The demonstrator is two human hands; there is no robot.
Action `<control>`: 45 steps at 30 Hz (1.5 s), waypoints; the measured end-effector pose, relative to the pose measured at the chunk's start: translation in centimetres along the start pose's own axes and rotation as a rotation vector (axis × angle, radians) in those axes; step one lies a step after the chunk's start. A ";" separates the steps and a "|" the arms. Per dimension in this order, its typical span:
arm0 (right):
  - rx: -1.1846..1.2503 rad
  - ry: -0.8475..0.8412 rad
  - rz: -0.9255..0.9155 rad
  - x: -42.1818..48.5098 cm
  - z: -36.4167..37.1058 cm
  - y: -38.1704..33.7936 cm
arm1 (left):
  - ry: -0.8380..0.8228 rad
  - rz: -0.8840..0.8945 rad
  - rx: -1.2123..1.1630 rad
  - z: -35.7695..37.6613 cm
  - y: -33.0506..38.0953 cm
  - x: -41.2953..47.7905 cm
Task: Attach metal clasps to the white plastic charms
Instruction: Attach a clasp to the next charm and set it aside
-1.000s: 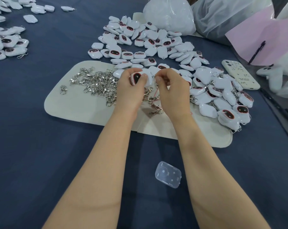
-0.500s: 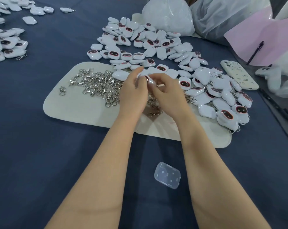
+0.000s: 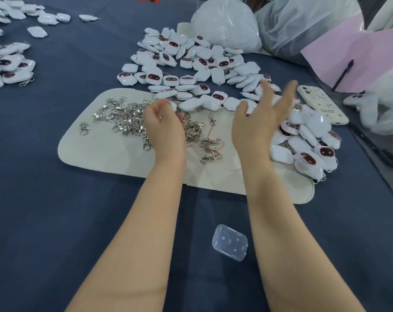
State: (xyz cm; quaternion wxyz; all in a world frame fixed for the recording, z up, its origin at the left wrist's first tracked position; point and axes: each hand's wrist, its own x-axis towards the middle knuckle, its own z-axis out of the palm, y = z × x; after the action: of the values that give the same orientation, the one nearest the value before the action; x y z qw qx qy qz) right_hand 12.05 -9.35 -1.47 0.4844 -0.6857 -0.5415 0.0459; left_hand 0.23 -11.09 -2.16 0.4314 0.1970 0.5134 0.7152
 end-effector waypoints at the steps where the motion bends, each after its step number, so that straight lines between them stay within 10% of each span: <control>1: -0.037 -0.092 -0.061 0.1 0.7 -0.4 | 0.001 0.012 0.002 0.0 0.0 0.0; 8: -0.306 -0.553 -0.118 1.0 5.5 -0.7 | 0.015 0.065 0.035 0.2 -0.1 0.0; 13: -0.407 -0.389 -0.084 1.4 5.7 -0.2 | -0.016 0.096 0.070 0.3 -0.1 -0.2; 19: 0.356 -0.259 0.208 1.7 1.9 -0.5 | -0.140 0.075 0.179 0.4 -0.4 -0.4; 25: 0.771 -0.600 0.393 -0.2 -1.3 -1.5 | -0.361 0.051 0.318 0.9 -0.1 -1.3; 31: 0.093 -0.413 0.112 -0.7 -0.4 0.1 | -0.206 0.021 0.195 0.3 0.3 -0.8; 36: -0.281 -0.624 -0.062 -1.7 0.7 0.5 | -0.153 -0.116 -0.046 0.2 0.4 -0.2; 45: -0.336 -0.528 -0.158 -2.5 2.1 0.0 | -0.141 -0.153 -0.015 0.2 0.2 0.1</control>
State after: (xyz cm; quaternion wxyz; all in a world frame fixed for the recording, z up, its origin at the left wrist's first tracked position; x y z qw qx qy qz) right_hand 9.79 -10.01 -3.69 0.2094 -0.6761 -0.7001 0.0943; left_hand 0.28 -10.93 -1.94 0.5213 0.2037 0.4900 0.6684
